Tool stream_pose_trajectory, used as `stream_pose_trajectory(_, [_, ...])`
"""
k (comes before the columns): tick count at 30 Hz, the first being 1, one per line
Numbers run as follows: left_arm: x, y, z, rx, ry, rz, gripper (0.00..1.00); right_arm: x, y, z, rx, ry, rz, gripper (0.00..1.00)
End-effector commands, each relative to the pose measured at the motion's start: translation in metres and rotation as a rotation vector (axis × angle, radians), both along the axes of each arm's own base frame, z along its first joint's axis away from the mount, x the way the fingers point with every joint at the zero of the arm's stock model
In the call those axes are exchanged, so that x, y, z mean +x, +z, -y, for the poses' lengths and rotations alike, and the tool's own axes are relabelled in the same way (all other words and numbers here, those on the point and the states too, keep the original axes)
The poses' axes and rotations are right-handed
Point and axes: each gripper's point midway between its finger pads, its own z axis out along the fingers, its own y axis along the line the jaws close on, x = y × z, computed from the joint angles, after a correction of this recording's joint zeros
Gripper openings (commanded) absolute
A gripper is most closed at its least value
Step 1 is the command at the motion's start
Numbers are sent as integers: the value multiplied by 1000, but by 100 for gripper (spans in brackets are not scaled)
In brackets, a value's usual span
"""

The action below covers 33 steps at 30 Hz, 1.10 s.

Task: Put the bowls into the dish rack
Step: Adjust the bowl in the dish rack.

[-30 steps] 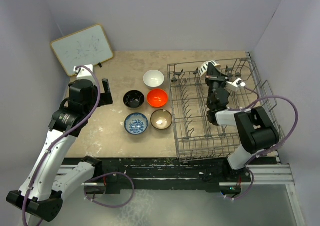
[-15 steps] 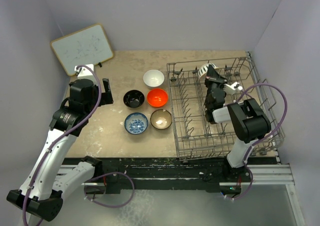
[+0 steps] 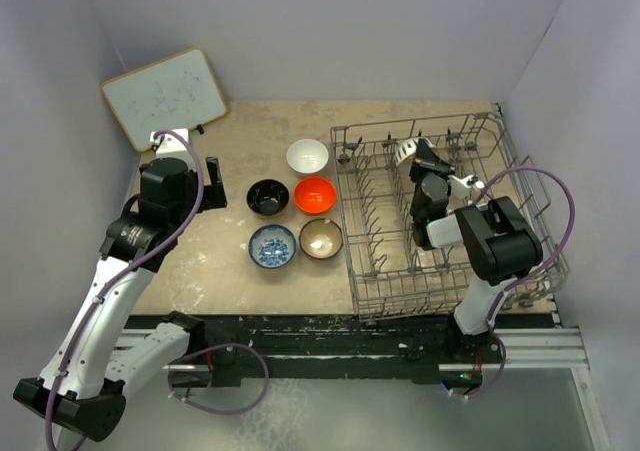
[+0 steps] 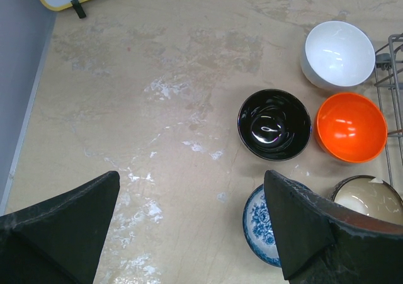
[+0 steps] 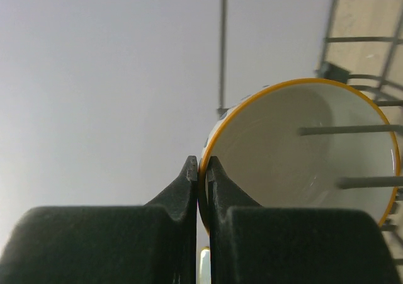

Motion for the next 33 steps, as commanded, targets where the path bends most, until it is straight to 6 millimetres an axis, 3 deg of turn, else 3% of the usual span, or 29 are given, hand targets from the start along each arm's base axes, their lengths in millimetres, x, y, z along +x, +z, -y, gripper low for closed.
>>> stream_pose_trajectory(1, [4, 11, 4, -11, -15, 53, 99, -4, -7, -14, 53, 64, -27, 2])
stream_pose_trajectory(7, [4, 11, 6, -11, -21, 54, 99, -9, -9, -7, 77, 53, -28, 1])
stream_pose_trajectory(11, [5, 11, 6, -9, -20, 54, 99, -4, 4, -5, 77, 75, 34, 0])
stream_pose_trajectory(16, [5, 12, 5, -6, -15, 58, 99, -1, 43, -4, 60, 95, 160, 0])
stream_pose_trajectory(25, [3, 14, 5, -10, -19, 65, 99, -20, 134, 25, -32, 64, 294, 0])
stream_pose_trajectory(28, [2, 14, 6, -10, -24, 65, 99, -27, 147, 38, -47, 59, 297, 0])
stream_pose_trajectory(33, [0, 13, 0, 14, -3, 65, 99, -24, 146, 54, -75, 64, 261, 0])
